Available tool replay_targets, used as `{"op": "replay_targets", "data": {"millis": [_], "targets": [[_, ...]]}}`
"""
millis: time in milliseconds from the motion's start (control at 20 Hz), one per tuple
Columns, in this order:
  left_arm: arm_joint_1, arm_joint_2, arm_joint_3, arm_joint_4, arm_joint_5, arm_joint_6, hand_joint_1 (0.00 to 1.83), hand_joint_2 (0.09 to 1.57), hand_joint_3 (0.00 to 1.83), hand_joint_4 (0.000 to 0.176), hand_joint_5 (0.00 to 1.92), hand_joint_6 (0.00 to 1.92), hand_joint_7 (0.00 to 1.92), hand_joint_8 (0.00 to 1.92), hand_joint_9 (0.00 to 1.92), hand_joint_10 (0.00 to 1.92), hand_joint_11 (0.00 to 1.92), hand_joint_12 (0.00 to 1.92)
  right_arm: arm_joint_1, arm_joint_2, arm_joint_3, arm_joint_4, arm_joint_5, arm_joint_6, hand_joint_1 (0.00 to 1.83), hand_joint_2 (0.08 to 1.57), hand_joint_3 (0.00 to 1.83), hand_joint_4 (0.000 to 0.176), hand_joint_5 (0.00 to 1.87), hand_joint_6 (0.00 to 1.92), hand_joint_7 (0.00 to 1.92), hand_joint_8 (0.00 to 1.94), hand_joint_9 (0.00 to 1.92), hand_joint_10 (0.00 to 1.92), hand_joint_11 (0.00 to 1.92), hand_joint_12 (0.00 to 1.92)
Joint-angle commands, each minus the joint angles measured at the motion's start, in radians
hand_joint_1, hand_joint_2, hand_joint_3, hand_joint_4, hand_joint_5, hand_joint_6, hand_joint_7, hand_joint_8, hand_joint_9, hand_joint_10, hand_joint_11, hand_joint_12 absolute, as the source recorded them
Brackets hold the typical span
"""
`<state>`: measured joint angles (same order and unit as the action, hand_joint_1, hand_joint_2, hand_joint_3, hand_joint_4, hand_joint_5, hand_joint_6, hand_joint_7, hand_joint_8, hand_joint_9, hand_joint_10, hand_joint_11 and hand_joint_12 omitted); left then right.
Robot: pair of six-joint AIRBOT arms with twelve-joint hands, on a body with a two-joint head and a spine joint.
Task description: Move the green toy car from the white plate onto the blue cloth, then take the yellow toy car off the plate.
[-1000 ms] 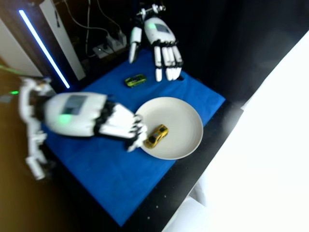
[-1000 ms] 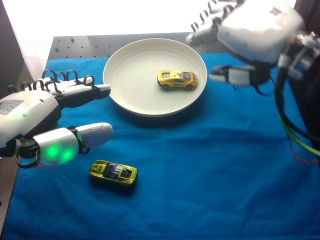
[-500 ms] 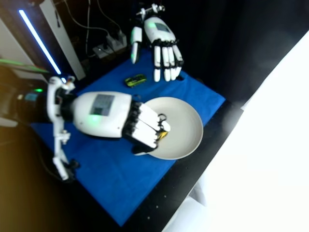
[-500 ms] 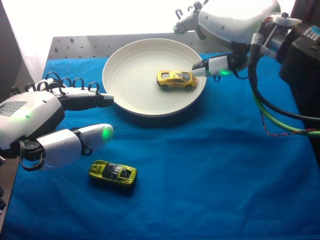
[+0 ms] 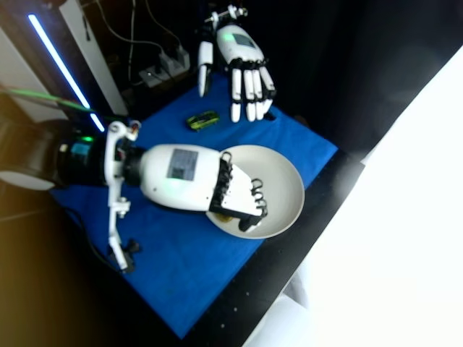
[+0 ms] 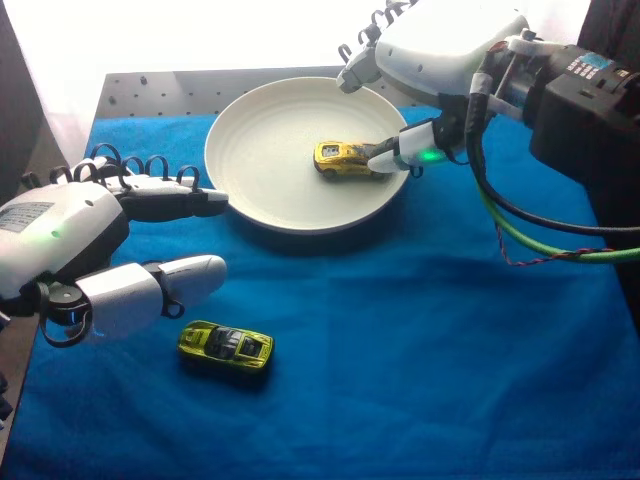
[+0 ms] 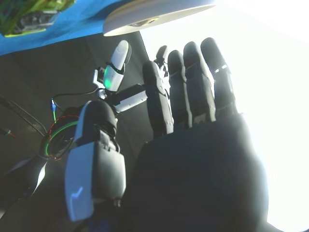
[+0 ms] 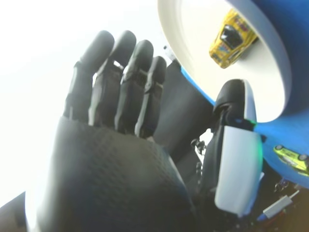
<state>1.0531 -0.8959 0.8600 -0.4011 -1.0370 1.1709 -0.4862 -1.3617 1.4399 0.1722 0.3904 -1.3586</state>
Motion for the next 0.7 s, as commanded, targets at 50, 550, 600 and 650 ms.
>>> {"op": "replay_targets", "data": {"millis": [50, 550, 600, 650], "targets": [[-0.007, -0.003, 0.003, 0.019, -0.121, -0.003, 0.31, 1.24, 0.00, 0.108, 0.58, 0.01, 0.45, 0.01, 0.42, 0.02, 0.00, 1.10, 0.018, -0.005, 0.014, 0.003, 0.106, -0.002, 0.87, 0.95, 0.00, 0.000, 0.66, 0.00, 0.77, 0.02, 0.62, 0.53, 0.28, 1.44], [-0.007, -0.006, 0.005, 0.019, -0.126, -0.003, 0.33, 1.25, 0.00, 0.101, 0.59, 0.00, 0.46, 0.00, 0.43, 0.01, 0.00, 1.11, 0.018, -0.067, 0.069, 0.020, 0.071, -0.002, 0.90, 0.99, 0.00, 0.000, 0.68, 0.00, 0.80, 0.00, 0.76, 0.21, 0.35, 1.32], [-0.007, -0.006, 0.005, 0.019, -0.127, -0.003, 0.33, 1.25, 0.00, 0.104, 0.59, 0.00, 0.46, 0.00, 0.42, 0.01, 0.00, 1.09, 0.018, -0.071, 0.072, 0.020, 0.069, -0.002, 0.89, 1.00, 0.00, 0.000, 0.68, 0.00, 0.80, 0.00, 0.77, 0.21, 0.36, 1.33], [-0.007, -0.006, 0.005, 0.019, -0.128, -0.003, 0.34, 1.26, 0.00, 0.108, 0.59, 0.00, 0.46, 0.00, 0.42, 0.01, 0.00, 1.07, 0.018, -0.075, 0.077, 0.020, 0.064, -0.002, 0.90, 1.00, 0.00, 0.000, 0.66, 0.00, 0.77, 0.00, 0.75, 0.19, 0.33, 1.35]]}}
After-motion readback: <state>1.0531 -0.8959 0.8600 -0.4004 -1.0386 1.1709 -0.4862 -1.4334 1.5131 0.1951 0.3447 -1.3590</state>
